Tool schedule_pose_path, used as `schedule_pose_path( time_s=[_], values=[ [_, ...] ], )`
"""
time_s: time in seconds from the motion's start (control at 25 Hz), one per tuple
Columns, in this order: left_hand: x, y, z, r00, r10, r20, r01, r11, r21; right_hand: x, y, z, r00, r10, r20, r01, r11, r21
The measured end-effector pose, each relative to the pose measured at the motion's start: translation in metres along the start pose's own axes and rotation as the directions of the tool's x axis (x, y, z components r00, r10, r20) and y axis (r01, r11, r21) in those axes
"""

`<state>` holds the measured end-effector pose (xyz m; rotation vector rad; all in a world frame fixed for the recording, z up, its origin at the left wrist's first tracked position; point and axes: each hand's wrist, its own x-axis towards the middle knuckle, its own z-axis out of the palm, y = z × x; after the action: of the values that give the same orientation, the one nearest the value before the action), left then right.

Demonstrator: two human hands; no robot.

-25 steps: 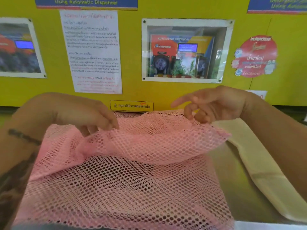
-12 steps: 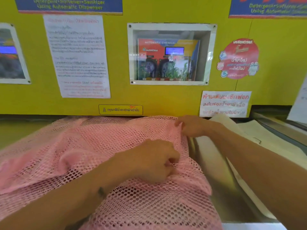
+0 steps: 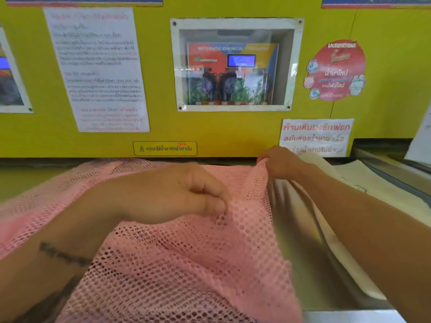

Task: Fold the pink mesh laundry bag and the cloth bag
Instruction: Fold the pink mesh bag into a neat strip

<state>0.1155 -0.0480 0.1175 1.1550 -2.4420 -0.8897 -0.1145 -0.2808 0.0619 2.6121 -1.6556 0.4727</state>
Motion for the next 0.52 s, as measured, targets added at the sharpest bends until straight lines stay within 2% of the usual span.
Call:
schedule_pose_path(
  time_s=[0.04, 0.08, 0.12, 0.2, 0.24, 0.32, 0.4, 0.44, 0.52],
  values=[
    [-0.002, 0.0, 0.0, 0.995, -0.014, 0.1, 0.019, 0.999, -0.049, 0.0, -0.001, -0.006, 0.998, -0.006, -0.07, 0.009, 0.999, 0.052],
    [-0.002, -0.003, 0.001, 0.989, -0.032, 0.147, 0.046, 0.995, -0.091, -0.003, -0.003, -0.014, 0.998, 0.008, -0.07, -0.003, 0.997, 0.081],
    [0.0, -0.007, 0.002, 0.99, -0.057, 0.132, 0.072, 0.991, -0.111, -0.003, -0.004, -0.019, 1.0, 0.014, 0.005, -0.014, 0.997, 0.079],
    [0.011, -0.02, 0.0, 0.992, -0.112, -0.051, 0.11, 0.993, -0.042, -0.009, -0.008, -0.029, 0.964, 0.079, 0.254, -0.069, 0.996, -0.048],
    [0.019, -0.029, -0.003, 0.976, -0.136, -0.171, 0.145, 0.989, 0.039, -0.013, -0.008, -0.031, 0.938, 0.146, 0.315, -0.109, 0.985, -0.13],
    [0.035, -0.053, -0.008, 0.915, -0.164, -0.369, 0.248, 0.949, 0.193, -0.014, -0.006, -0.035, 0.94, 0.191, 0.282, -0.149, 0.976, -0.161],
    [0.047, -0.083, -0.014, 0.844, -0.234, -0.482, 0.407, 0.866, 0.291, -0.01, -0.006, -0.032, 0.969, 0.159, 0.189, -0.145, 0.986, -0.086],
    [0.051, -0.098, -0.014, 0.822, -0.311, -0.477, 0.491, 0.811, 0.318, -0.009, -0.007, -0.028, 0.975, 0.149, 0.164, -0.142, 0.988, -0.052],
    [0.052, -0.119, -0.01, 0.769, -0.461, -0.442, 0.617, 0.718, 0.322, -0.012, -0.016, -0.016, 0.967, 0.141, 0.211, -0.127, 0.989, -0.075]
  ],
)
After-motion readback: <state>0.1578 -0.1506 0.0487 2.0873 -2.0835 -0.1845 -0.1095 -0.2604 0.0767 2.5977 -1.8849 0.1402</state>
